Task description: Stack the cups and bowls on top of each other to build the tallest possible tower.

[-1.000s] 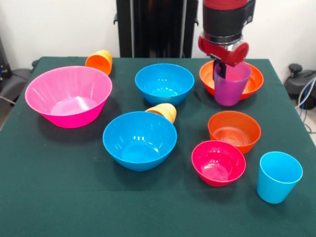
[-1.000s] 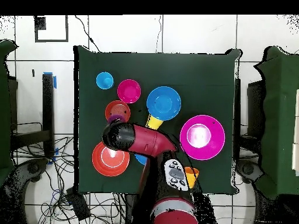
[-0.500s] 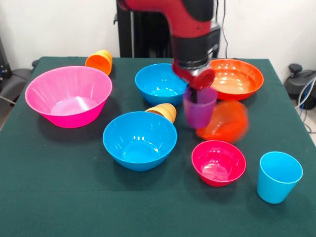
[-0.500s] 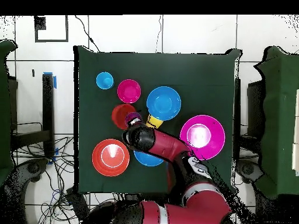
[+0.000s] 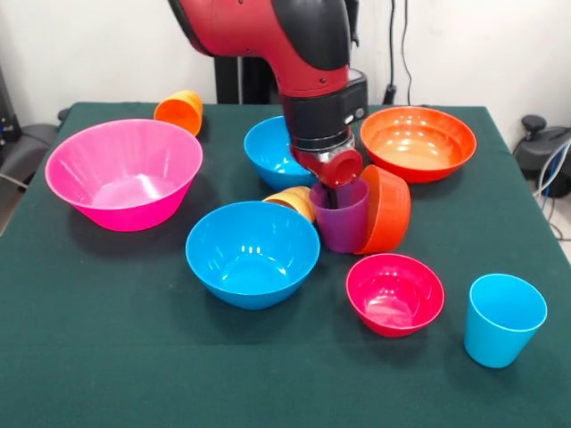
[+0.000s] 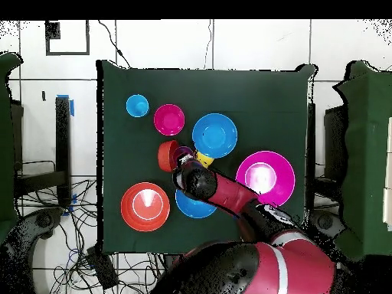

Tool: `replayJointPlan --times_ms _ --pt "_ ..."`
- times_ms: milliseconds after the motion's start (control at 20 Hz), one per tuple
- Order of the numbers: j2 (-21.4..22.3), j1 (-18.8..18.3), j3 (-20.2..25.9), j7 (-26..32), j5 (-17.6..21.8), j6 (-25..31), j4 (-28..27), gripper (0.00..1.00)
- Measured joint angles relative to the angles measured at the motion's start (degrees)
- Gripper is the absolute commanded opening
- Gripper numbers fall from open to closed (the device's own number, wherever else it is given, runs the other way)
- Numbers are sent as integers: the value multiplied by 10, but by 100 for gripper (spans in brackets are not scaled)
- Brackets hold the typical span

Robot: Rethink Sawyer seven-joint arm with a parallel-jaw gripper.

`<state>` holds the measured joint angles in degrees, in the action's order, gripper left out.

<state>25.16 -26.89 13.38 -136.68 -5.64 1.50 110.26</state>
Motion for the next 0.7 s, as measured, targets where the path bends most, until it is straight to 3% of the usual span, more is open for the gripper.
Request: replayJointPlan --times_ms 450,700 --pt "5 26 6 0 -14 0 2 0" --pt "10 51 10 0 -55 0 14 0"
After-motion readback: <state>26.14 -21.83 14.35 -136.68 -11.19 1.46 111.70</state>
